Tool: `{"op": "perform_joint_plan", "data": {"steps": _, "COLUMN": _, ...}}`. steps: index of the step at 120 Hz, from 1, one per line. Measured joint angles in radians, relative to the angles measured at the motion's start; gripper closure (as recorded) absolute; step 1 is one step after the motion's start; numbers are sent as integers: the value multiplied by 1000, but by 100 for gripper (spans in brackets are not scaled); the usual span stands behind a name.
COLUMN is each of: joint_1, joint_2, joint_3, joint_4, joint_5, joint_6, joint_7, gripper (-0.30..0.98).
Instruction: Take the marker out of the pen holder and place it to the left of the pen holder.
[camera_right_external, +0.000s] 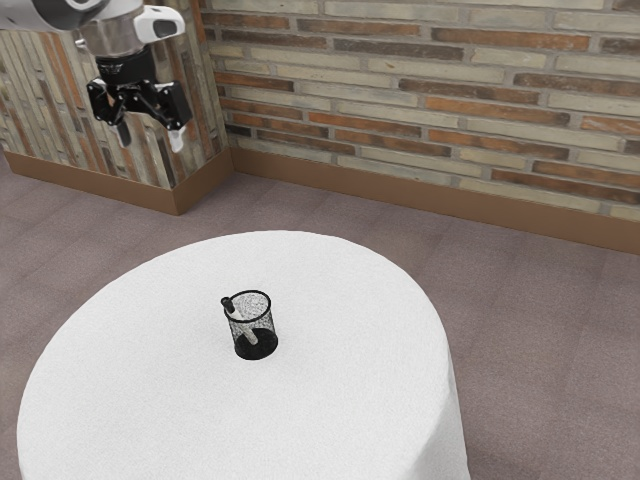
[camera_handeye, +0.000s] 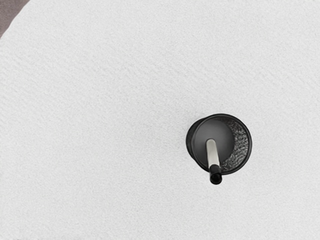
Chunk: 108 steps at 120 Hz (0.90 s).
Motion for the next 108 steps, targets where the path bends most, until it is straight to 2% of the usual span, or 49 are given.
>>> {"op": "perform_joint_plan", "data": {"steps": 14, "joint_1": -4, "joint_2": -4, "joint_3": 1, "joint_4": 1, "joint_5": 3, "joint_6": -2, "joint_7": -8, "gripper": 0}}
{"op": "perform_joint_plan", "data": {"steps": 20, "joint_1": 17, "joint_2": -50, "joint_3": 5, "joint_4": 8, "joint_5": 12, "joint_6": -6, "joint_7": -35, "gripper": 0}}
{"op": "perform_joint_plan", "data": {"steps": 24, "joint_1": 10, "joint_2": -86, "joint_3": 3, "joint_4": 17, "joint_5": 51, "joint_6": -18, "joint_7": -75, "gripper": 0}}
{"op": "perform_joint_plan", "data": {"steps": 33, "joint_1": -89, "joint_2": -119, "joint_3": 0, "joint_4": 19, "joint_5": 150, "joint_6": -45, "joint_7": -190, "gripper": 0}}
{"op": "perform_joint_plan", "data": {"steps": 40, "joint_1": -85, "joint_2": -139, "joint_3": 0, "joint_4": 10, "joint_5": 192, "joint_6": -58, "joint_7": -273, "gripper": 0}}
{"op": "perform_joint_plan", "data": {"steps": 44, "joint_1": -61, "joint_2": -199, "joint_3": 0, "joint_4": -13, "joint_5": 205, "joint_6": -57, "joint_7": -318, "gripper": 0}}
{"op": "perform_joint_plan", "data": {"steps": 51, "joint_1": -38, "joint_2": -402, "joint_3": -13, "joint_4": -110, "joint_5": 201, "joint_6": -24, "joint_7": -391, "gripper": 0}}
{"op": "perform_joint_plan", "data": {"steps": 60, "joint_1": 73, "joint_2": -610, "joint_3": -96, "joint_4": -186, "joint_5": 115, "joint_6": 54, "joint_7": -459, "gripper": 0}}
{"op": "perform_joint_plan", "data": {"steps": 69, "joint_1": 210, "joint_2": -737, "joint_3": -172, "joint_4": -264, "joint_5": -52, "joint_6": 191, "joint_7": -514, "gripper": 1}}
{"op": "perform_joint_plan", "data": {"steps": 79, "joint_1": 326, "joint_2": -790, "joint_3": -248, "joint_4": -293, "joint_5": -202, "joint_6": 333, "joint_7": -563, "gripper": 1}}
{"op": "perform_joint_plan", "data": {"steps": 92, "joint_1": 384, "joint_2": -811, "joint_3": -308, "joint_4": -312, "joint_5": -390, "joint_6": 456, "joint_7": -610, "gripper": 1}}
{"op": "perform_joint_plan", "data": {"steps": 100, "joint_1": 392, "joint_2": -807, "joint_3": -310, "joint_4": -323, "joint_5": -524, "joint_6": 479, "joint_7": -625, "gripper": 1}}
{"op": "perform_joint_plan", "data": {"steps": 108, "joint_1": 389, "joint_2": -803, "joint_3": -251, "joint_4": -369, "joint_5": -648, "joint_6": 475, "joint_7": -635, "gripper": 2}}
